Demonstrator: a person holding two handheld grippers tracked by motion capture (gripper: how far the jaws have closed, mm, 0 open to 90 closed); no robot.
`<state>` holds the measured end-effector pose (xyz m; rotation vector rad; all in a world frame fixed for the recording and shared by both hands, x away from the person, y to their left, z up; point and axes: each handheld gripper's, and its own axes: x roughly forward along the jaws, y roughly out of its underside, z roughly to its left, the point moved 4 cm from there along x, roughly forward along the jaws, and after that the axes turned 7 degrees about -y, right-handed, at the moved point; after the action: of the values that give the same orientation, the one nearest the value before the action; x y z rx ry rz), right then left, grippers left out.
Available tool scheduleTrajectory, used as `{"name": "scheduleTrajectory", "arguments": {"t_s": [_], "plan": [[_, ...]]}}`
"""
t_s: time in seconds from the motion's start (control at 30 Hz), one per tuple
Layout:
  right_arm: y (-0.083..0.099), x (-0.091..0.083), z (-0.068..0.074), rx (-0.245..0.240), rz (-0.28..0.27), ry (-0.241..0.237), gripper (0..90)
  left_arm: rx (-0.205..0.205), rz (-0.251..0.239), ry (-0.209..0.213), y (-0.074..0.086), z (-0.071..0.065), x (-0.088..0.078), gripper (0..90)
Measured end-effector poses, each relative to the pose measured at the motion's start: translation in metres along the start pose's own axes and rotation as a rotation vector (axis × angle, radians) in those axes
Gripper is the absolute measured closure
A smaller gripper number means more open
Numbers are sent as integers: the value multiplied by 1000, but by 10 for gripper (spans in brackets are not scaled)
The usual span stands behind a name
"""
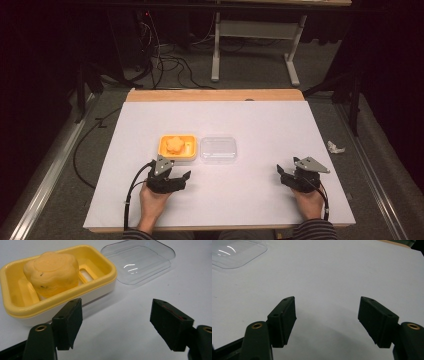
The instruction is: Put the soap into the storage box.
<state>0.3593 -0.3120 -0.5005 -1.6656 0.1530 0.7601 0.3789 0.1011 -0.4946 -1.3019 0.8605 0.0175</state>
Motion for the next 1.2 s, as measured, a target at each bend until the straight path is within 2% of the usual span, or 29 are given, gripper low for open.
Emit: {"name": "scheduleTrajectory", "arguments": {"t_s": [0.37, 0.73, 1.13, 1.2], "plan": [[0, 0, 0, -3, -1, 0, 310, 22, 5, 4, 2, -3, 5, 264], [0, 0, 0, -3, -1, 1, 310, -1, -3, 7, 6, -3, 8, 263], [0, 0, 0, -5, 0, 2, 310, 11, 4, -10, 8, -4, 9, 255], [0, 0, 0, -5, 0, 2, 310, 20, -10, -20, 8, -5, 8, 250]]}}
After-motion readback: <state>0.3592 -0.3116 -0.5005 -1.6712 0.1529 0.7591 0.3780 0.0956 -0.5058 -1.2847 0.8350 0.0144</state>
